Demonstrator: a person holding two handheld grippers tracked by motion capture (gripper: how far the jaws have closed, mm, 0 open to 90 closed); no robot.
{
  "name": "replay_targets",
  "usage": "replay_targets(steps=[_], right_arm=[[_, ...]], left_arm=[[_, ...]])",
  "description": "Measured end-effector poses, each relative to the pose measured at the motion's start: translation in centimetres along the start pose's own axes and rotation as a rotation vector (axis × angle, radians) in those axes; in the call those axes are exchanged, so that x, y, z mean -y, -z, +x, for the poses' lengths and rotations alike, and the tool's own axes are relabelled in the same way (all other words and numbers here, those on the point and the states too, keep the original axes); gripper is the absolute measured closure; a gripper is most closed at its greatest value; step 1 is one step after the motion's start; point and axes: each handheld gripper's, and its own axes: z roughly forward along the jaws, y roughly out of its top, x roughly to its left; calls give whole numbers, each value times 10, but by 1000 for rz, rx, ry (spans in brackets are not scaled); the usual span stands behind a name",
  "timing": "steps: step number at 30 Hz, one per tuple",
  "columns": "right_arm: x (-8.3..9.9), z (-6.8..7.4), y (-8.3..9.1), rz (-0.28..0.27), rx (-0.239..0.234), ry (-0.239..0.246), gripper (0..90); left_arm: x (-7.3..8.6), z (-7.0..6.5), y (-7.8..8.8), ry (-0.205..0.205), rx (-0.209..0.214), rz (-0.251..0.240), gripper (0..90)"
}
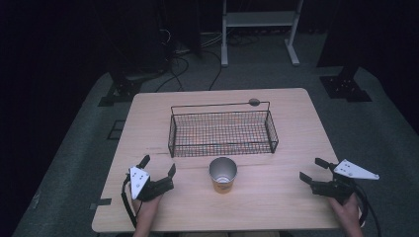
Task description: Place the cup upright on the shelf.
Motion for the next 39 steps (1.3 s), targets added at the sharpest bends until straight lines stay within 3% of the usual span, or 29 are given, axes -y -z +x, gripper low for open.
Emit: replay_targets(steps=[9, 18, 39], right_arm=[[0, 0, 0, 0, 1, 0, 130], [0, 1, -1, 12, 7, 5, 130], [0, 0, -1, 11, 6, 3, 130]], left_arm=[[-1, -1, 1, 10, 10, -6, 49], [-3, -5, 5, 21, 48, -20, 48], [-6, -28, 2, -36, 148, -21, 20]])
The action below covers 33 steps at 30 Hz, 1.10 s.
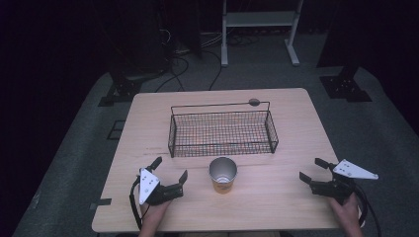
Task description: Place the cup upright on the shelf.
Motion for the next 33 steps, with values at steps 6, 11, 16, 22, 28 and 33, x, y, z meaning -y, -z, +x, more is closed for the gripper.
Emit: replay_targets(steps=[6, 11, 16, 22, 28, 33], right_arm=[[0, 0, 0, 1, 1, 1, 130], [0, 0, 0, 0, 1, 1, 130], [0, 0, 0, 1, 0, -1, 130], [0, 0, 0, 2, 0, -1, 130], [0, 0, 0, 2, 0, 2, 130], [0, 0, 0, 1, 0, 0, 130]], left_arm=[[-1, -6, -1, -8, 24, -3, 21], [-1, -13, -1, -24, 50, -5, 21], [-1, -19, -2, -38, 82, -4, 21], [-2, -25, -4, -37, 180, -14, 21], [-2, -31, -3, -52, 225, -21, 21], [-3, -37, -4, -66, 264, -25, 21]])
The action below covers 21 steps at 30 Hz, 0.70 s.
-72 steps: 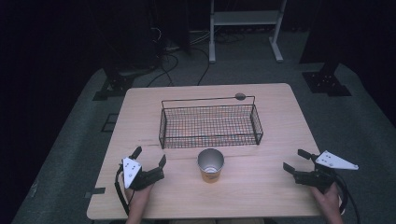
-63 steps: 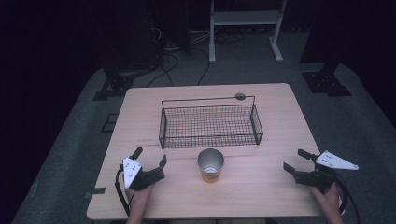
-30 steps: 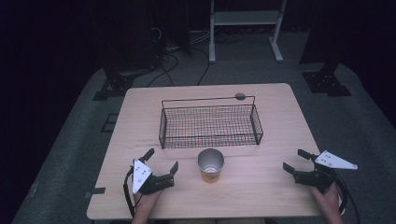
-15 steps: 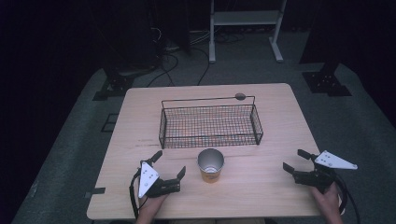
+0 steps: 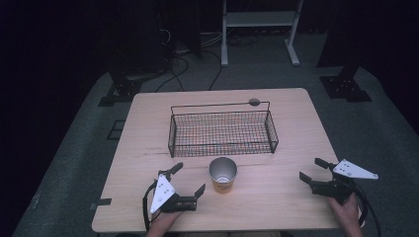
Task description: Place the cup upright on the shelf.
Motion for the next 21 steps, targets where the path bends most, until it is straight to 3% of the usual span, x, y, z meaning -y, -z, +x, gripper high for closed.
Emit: replay_targets(steps=[13, 17, 21], right_arm=[[0, 0, 0, 1, 0, -4, 130], [0, 0, 0, 2, 1, -1, 130], [0, -1, 0, -2, -1, -9, 130]], left_arm=[[2, -13, -17, 10, 108, 39, 20], [2, -16, -25, 48, 142, 61, 0], [4, -20, -31, 39, 162, 77, 0]])
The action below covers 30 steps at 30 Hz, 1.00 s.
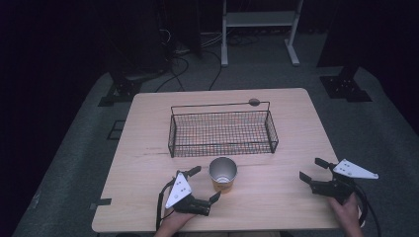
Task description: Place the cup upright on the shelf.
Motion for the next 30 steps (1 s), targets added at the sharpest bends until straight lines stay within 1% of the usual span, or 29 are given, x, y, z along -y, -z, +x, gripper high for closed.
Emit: replay_targets(steps=[1, 4, 8, 11, 16, 20, 24, 26, 27, 30], right_arm=[[0, 0, 0, 0, 0, 1, 130], [0, 0, 0, 3, 1, 4, 130], [0, 0, 0, 1, 0, 1, 130], [0, 1, 0, 2, 0, 5, 130], [0, 0, 0, 1, -2, 2, 130], [0, 1, -1, 3, -1, 5, 130], [0, 1, -1, 2, -3, 4, 130], [0, 1, -1, 4, -2, 9, 130], [0, 1, -1, 4, -1, 9, 130], [0, 0, 0, 1, -3, 3, 130]], left_arm=[[0, 0, -2, -3, 2, 9, 0], [0, -2, -6, 6, 10, 13, 0], [1, -4, -13, -1, 19, 27, 0], [2, -5, -18, 8, 24, 35, 0], [1, -6, -27, 2, 13, 45, 0], [0, -5, -34, 14, 1, 48, 0], [-2, -4, -40, 4, -5, 49, 0], [-3, -4, -42, 8, -10, 41, 0], [-4, -4, -44, 11, -9, 46, 0], [-6, -5, -47, -2, -17, 53, 0]])
